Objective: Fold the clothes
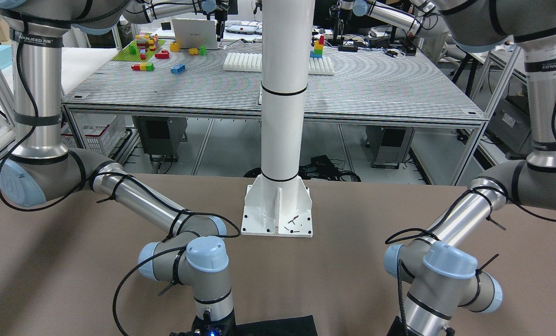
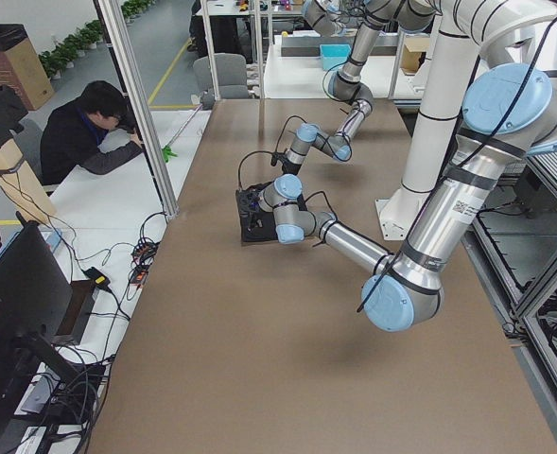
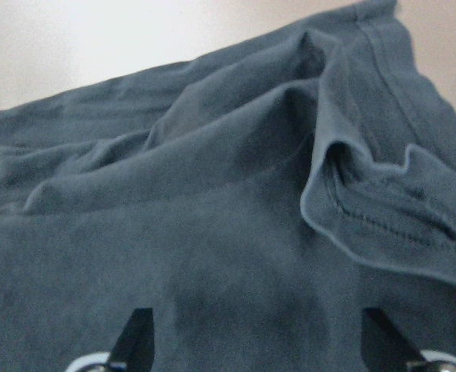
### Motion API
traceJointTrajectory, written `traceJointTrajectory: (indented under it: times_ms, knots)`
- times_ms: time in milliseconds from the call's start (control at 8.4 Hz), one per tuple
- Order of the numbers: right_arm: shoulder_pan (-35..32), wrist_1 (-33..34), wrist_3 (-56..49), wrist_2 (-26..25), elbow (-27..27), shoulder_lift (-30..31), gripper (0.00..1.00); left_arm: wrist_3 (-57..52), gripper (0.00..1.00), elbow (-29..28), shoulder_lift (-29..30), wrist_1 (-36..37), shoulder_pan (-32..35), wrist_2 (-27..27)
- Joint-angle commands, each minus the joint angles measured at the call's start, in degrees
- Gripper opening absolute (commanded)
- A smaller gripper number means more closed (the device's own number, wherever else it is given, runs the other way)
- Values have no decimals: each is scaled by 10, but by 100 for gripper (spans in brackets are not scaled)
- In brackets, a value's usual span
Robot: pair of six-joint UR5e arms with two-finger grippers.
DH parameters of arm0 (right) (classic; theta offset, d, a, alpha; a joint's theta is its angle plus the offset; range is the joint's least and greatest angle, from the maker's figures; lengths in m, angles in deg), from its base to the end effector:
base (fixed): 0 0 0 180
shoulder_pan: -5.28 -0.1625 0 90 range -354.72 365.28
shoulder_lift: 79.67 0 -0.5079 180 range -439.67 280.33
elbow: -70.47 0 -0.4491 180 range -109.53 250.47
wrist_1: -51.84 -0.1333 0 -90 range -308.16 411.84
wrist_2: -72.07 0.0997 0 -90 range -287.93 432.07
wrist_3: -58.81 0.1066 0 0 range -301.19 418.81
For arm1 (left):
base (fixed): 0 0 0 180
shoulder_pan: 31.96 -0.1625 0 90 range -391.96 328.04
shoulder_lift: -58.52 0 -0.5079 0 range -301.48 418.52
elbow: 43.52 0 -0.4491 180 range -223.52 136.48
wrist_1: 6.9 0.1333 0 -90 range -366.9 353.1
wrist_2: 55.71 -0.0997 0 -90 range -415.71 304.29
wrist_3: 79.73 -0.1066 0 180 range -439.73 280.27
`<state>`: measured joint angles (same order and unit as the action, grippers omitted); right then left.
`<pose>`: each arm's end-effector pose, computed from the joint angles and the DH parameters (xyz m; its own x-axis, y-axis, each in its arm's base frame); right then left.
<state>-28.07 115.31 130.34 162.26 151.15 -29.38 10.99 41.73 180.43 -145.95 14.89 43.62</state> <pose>-0.6416 -0.5814 0.3007 0.6059 0.0195 0.7953 -0.3748 0.8888 0.2637 0.4584 -0.6586 0.3169 0.1553 -0.1838 -0.9706 0.6142 0.7875 -0.0508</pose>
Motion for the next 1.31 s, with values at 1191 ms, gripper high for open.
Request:
traceJointTrajectory:
  times_ms: [1191]
  knots:
    - [-399,104,-676,170,-45,137,94,-461,95,-6,-45,191,263,148]
